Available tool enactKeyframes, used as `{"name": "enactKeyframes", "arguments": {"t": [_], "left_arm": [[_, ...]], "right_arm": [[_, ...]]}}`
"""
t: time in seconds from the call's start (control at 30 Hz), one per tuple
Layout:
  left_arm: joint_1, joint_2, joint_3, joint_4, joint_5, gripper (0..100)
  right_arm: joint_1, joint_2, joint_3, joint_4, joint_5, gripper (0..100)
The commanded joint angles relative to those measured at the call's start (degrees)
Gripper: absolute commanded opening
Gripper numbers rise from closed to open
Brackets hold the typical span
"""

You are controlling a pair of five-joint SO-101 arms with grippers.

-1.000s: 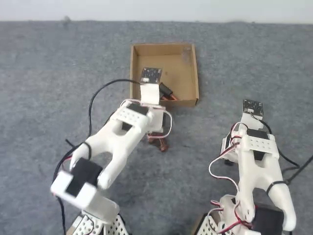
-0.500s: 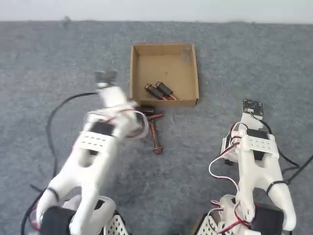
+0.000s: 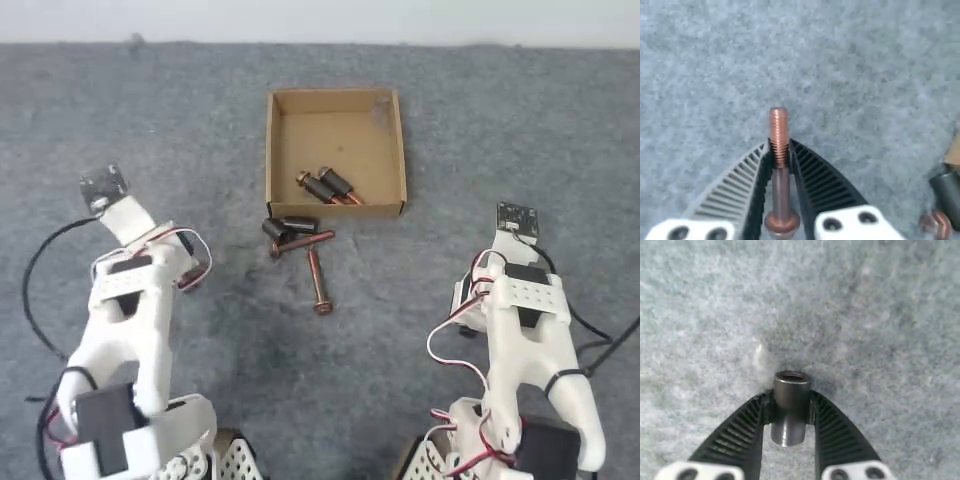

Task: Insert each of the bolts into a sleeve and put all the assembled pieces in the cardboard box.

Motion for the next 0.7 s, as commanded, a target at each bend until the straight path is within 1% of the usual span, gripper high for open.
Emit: {"name": "enactKeyframes", "arguments": {"t": [0.0, 0.1, 0.17, 0.23, 0.3, 0.4, 0.5, 0.67], "left_arm": [[-1.1, 1.3, -8.7, 8.3, -3.2, 6], [-1.5, 1.6, -10.9, 12.6, -7.8, 14], [-3.3, 1.5, -11.1, 12.5, -8.3, 18], [-5.0, 1.5, -12.4, 12.5, -8.6, 19], [-7.5, 1.5, -14.7, 12.7, -8.9, 18], [-10.8, 1.5, -19.4, 15.2, -14.2, 16], [-12.8, 1.5, -24.3, 23.0, -22.9, 12], [-15.2, 1.5, -29.8, 35.2, -38.0, 1]], "right_arm": [[0.7, -2.9, -0.3, -0.6, 0.8, 1.0], [0.7, -2.8, -0.3, -0.6, 0.8, 1.0], [0.7, -2.8, -0.3, -0.6, 0.8, 1.0], [0.7, -2.8, -0.3, -0.6, 0.8, 1.0], [0.7, -2.8, -0.3, -0.6, 0.8, 1.0], [0.6, -2.8, -0.3, -0.6, 0.8, 1.0], [0.6, -2.8, -0.3, -0.6, 0.8, 1.0], [0.6, -2.8, -0.3, -0.6, 0.8, 1.0]]}}
